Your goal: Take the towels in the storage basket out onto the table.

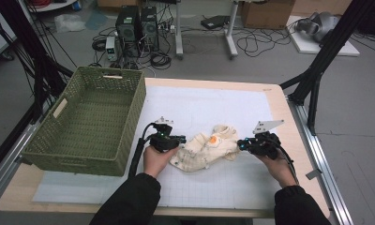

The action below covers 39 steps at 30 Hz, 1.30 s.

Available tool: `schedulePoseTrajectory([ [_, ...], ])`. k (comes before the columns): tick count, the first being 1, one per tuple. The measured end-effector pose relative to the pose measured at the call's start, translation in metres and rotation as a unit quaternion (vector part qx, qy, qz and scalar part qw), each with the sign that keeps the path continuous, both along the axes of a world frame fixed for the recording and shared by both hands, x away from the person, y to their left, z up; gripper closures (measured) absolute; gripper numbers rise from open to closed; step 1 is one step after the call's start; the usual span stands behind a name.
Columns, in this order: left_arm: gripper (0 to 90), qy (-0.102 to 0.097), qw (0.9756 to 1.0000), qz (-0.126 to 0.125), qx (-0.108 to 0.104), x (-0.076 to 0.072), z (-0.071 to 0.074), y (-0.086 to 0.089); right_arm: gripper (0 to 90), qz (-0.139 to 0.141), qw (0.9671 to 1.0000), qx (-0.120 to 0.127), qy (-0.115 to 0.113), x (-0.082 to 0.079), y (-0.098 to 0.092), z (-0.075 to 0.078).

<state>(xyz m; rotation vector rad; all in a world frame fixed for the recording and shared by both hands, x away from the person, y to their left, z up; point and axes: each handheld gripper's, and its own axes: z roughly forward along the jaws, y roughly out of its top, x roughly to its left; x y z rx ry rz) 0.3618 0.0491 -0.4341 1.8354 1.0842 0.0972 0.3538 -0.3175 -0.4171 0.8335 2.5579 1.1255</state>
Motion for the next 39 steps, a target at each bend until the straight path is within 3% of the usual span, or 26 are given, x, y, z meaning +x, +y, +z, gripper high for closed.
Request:
schedulePoseTrajectory([
  [3,81.5,-0.015,0.9998,-0.015,-0.006,-0.007,0.008,0.001,78.7,-0.004,0.9998,0.011,-0.014,-0.013,-0.005,0.006],
  [7,76.5,-0.017,0.9993,-0.028,-0.015,-0.014,0.012,0.005,73.6,-0.001,0.9990,0.028,-0.035,-0.029,-0.010,0.015],
  [11,70.6,-0.014,0.9991,-0.038,-0.010,-0.022,0.009,0.008,70.2,0.011,0.9975,0.032,-0.063,-0.047,-0.011,0.022],
  [15,64.9,-0.009,0.9987,-0.049,0.011,-0.028,0.004,0.007,68.6,0.032,0.9958,0.034,-0.079,-0.064,-0.010,0.025],
  [18,62.3,-0.002,0.9980,-0.051,0.037,-0.031,-0.003,0.007,68.3,0.052,0.9956,0.029,-0.072,-0.070,-0.005,0.021],
  [19,62.3,0.002,0.9967,-0.058,0.057,-0.030,-0.005,0.006,67.7,0.054,0.9957,0.024,-0.071,-0.071,-0.002,0.018],
  [21,59.8,0.002,0.9952,-0.062,0.076,-0.030,-0.008,0.004,67.9,0.062,0.9963,0.020,-0.056,-0.069,0.003,0.010],
  [24,63.4,-0.002,0.9950,-0.061,0.079,-0.029,-0.009,0.002,68.3,0.066,0.9970,0.007,-0.040,-0.065,0.012,-0.003],
  [27,69.3,-0.006,0.9953,-0.055,0.079,-0.029,-0.011,-0.001,68.7,0.061,0.9972,-0.023,-0.038,-0.059,0.019,-0.012],
  [32,83.0,-0.017,0.9941,-0.046,0.096,-0.029,-0.012,-0.003,70.2,0.045,0.9979,-0.037,-0.027,-0.047,0.025,-0.022],
  [35,88.0,-0.014,0.9948,-0.046,0.090,-0.028,-0.013,-0.002,77.2,0.040,0.9985,-0.033,-0.017,-0.043,0.027,-0.025],
  [37,88.9,-0.010,0.9953,-0.043,0.086,-0.027,-0.013,-0.002,87.0,0.047,0.9985,-0.027,-0.010,-0.042,0.028,-0.025],
  [39,89.2,-0.005,0.9957,-0.041,0.083,-0.027,-0.013,-0.001,89.7,0.050,0.9981,-0.032,-0.012,-0.043,0.029,-0.025],
])
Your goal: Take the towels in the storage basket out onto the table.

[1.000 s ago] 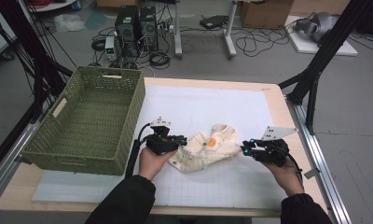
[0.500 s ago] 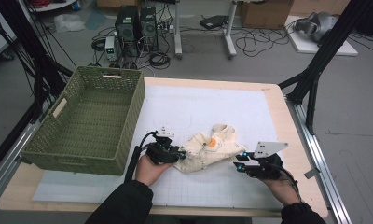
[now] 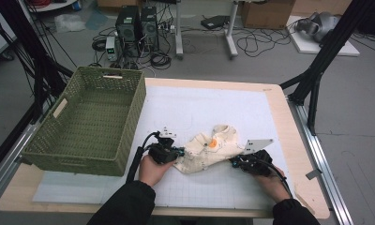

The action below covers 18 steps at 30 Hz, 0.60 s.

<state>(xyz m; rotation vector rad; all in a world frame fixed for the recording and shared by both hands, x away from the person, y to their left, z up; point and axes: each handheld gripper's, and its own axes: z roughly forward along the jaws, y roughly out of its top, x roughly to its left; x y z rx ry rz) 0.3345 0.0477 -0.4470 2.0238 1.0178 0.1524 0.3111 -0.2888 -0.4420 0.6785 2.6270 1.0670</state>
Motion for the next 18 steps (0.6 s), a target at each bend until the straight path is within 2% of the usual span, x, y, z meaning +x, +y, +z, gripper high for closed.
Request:
schedulePoseTrajectory([
  [3,89.4,0.004,1.0000,-0.004,-0.006,-0.001,0.002,0.001,89.9,0.009,0.9999,0.002,0.012,-0.004,-0.003,0.002],
  [8,89.5,0.001,0.9996,0.007,-0.027,-0.003,0.007,0.004,90.0,0.020,0.9997,0.009,0.010,-0.018,-0.015,0.009],
  [14,89.5,0.000,0.9991,0.011,-0.041,-0.005,0.012,0.007,90.0,0.030,0.9992,0.026,0.009,-0.043,-0.034,0.018],
  [18,89.5,0.000,0.9987,0.010,-0.050,-0.008,0.014,0.008,90.0,0.049,0.9984,0.021,0.015,-0.060,-0.044,0.024],
])
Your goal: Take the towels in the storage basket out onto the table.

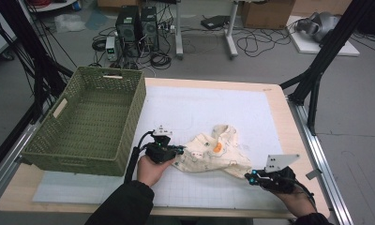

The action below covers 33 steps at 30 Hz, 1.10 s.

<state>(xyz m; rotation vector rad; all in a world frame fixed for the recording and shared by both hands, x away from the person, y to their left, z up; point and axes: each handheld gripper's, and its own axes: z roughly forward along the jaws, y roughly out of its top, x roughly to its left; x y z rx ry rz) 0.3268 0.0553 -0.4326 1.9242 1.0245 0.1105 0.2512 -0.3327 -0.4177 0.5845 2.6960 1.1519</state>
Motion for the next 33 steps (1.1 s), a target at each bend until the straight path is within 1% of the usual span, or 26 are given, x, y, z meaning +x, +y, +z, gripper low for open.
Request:
schedulePoseTrajectory([
  [2,89.4,-0.002,1.0000,-0.005,-0.001,-0.002,0.001,0.001,90.0,0.008,0.9999,-0.006,0.004,-0.009,-0.005,0.002],
  [3,89.0,-0.003,1.0000,-0.006,-0.003,-0.004,0.002,0.001,90.0,0.013,0.9999,-0.005,0.009,-0.012,-0.008,0.002],
  [4,87.4,-0.008,0.9999,-0.012,-0.005,-0.005,0.001,0.003,90.0,0.014,0.9999,-0.004,0.008,-0.014,-0.010,0.003],
  [5,81.1,-0.006,0.9998,-0.017,-0.008,-0.005,0.001,0.004,89.4,0.016,0.9999,0.000,0.004,-0.016,-0.012,0.004],
  [6,75.0,-0.002,0.9998,-0.021,-0.003,-0.005,0.000,0.004,87.3,0.018,0.9998,0.009,0.005,-0.016,-0.014,0.005],
  [7,72.3,-0.002,0.9997,-0.026,0.003,-0.005,-0.001,0.003,80.1,0.015,0.9997,0.019,0.007,-0.014,-0.015,0.006],
  [8,71.4,-0.003,0.9995,-0.030,0.010,-0.005,-0.003,0.002,79.3,0.011,0.9996,0.024,0.004,-0.012,-0.014,0.006],
  [9,68.7,-0.002,0.9993,-0.032,0.018,-0.005,-0.004,0.001,76.6,0.013,0.9996,0.024,0.001,-0.010,-0.011,0.006],
  [10,67.5,-0.001,0.9991,-0.034,0.025,-0.005,-0.006,-0.001,71.1,0.015,0.9996,0.023,-0.004,-0.006,-0.006,0.004],
  [11,67.6,-0.003,0.9986,-0.036,0.038,-0.006,-0.008,-0.002,70.1,0.017,0.9996,0.022,-0.001,-0.003,0.000,0.001],
  [12,67.8,-0.003,0.9979,-0.040,0.051,-0.006,-0.010,-0.004,68.0,0.024,0.9996,0.015,-0.001,0.000,0.006,-0.003],
  [13,70.0,-0.009,0.9976,-0.040,0.055,-0.007,-0.012,-0.005,67.2,0.025,0.9997,0.007,-0.002,0.003,0.011,-0.006],
  [15,77.9,-0.022,0.9968,-0.031,0.071,-0.009,-0.012,-0.007,67.8,0.032,0.9995,-0.001,0.007,0.010,0.020,-0.014],
  [16,82.7,-0.020,0.9966,-0.029,0.075,-0.009,-0.012,-0.007,70.1,0.033,0.9994,-0.008,0.011,0.012,0.023,-0.018],
  [17,86.8,-0.018,0.9968,-0.026,0.074,-0.009,-0.012,-0.006,72.9,0.037,0.9991,-0.017,0.008,0.014,0.026,-0.021],
  [18,89.0,-0.015,0.9967,-0.027,0.075,-0.009,-0.012,-0.006,78.3,0.041,0.9990,-0.014,0.012,0.015,0.027,-0.022],
  [19,89.3,-0.015,0.9968,-0.025,0.075,-0.010,-0.012,-0.006,84.9,0.046,0.9987,-0.010,0.021,0.016,0.028,-0.022],
  [20,89.5,-0.015,0.9965,-0.027,0.078,-0.011,-0.011,-0.006,88.2,0.051,0.9984,-0.012,0.020,0.016,0.029,-0.022],
  [22,89.7,-0.016,0.9967,-0.022,0.076,-0.014,-0.011,-0.004,89.0,0.057,0.9982,-0.014,0.015,0.016,0.029,-0.022],
  [24,89.8,-0.011,0.9973,-0.019,0.070,-0.017,-0.011,0.000,89.2,0.062,0.9977,-0.008,0.026,0.015,0.027,-0.022],
  [26,89.8,-0.006,0.9978,-0.017,0.064,-0.022,-0.009,0.005,89.3,0.069,0.9972,-0.007,0.028,0.011,0.024,-0.021],
  [27,89.9,-0.003,0.9982,-0.016,0.057,-0.025,-0.008,0.008,89.3,0.072,0.9970,-0.009,0.027,0.008,0.022,-0.020],
  [29,89.8,-0.001,0.9984,-0.017,0.055,-0.033,-0.005,0.011,89.3,0.073,0.9968,-0.012,0.032,0.002,0.019,-0.018],
  [31,89.8,0.000,0.9984,-0.023,0.051,-0.041,-0.001,0.014,89.3,0.073,0.9968,-0.008,0.030,-0.003,0.014,-0.014],
  [33,89.8,-0.003,0.9984,-0.028,0.048,-0.048,0.004,0.015,89.3,0.077,0.9965,-0.005,0.031,-0.010,0.011,-0.010],
])
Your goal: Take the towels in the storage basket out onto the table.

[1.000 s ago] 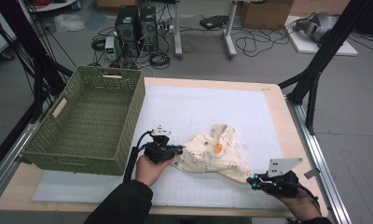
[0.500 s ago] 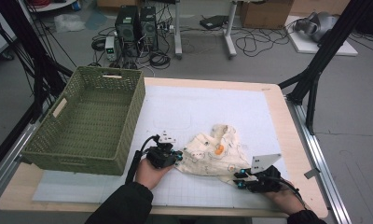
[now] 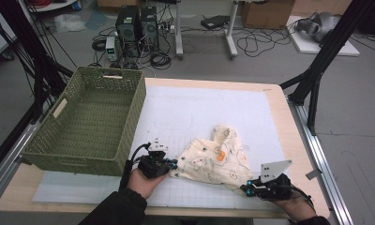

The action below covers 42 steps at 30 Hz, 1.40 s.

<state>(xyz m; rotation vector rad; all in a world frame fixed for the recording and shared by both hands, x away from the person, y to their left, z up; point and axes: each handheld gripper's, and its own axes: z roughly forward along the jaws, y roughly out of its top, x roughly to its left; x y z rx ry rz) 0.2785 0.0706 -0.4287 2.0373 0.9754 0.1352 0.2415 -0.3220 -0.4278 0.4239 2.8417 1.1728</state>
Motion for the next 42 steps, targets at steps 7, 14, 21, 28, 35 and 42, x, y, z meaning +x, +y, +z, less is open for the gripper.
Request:
schedulePoseTrajectory([
  [7,81.1,-0.024,0.9992,-0.016,-0.028,-0.008,0.012,0.000,74.7,-0.009,0.9997,0.021,-0.005,-0.007,-0.012,0.010],
  [14,69.4,-0.037,0.9981,-0.017,-0.047,0.024,0.013,-0.017,64.7,-0.066,0.9967,0.035,-0.031,0.033,-0.012,0.020],
  [21,69.0,-0.049,0.9985,-0.014,-0.021,0.057,0.008,-0.050,60.2,-0.102,0.9936,0.023,-0.041,0.076,-0.003,0.011],
  [28,59.3,-0.021,0.9997,0.001,0.013,0.080,-0.013,-0.070,65.4,-0.121,0.9923,0.002,-0.028,0.094,-0.003,-0.003],
  [35,86.4,-0.022,0.9992,-0.006,0.034,0.078,-0.014,-0.069,88.4,-0.104,0.9945,-0.008,-0.012,0.097,0.004,-0.013],
  [42,87.0,-0.050,0.9982,0.007,0.031,0.051,0.001,-0.046,89.0,-0.092,0.9956,-0.013,-0.015,0.081,-0.001,-0.004],
])
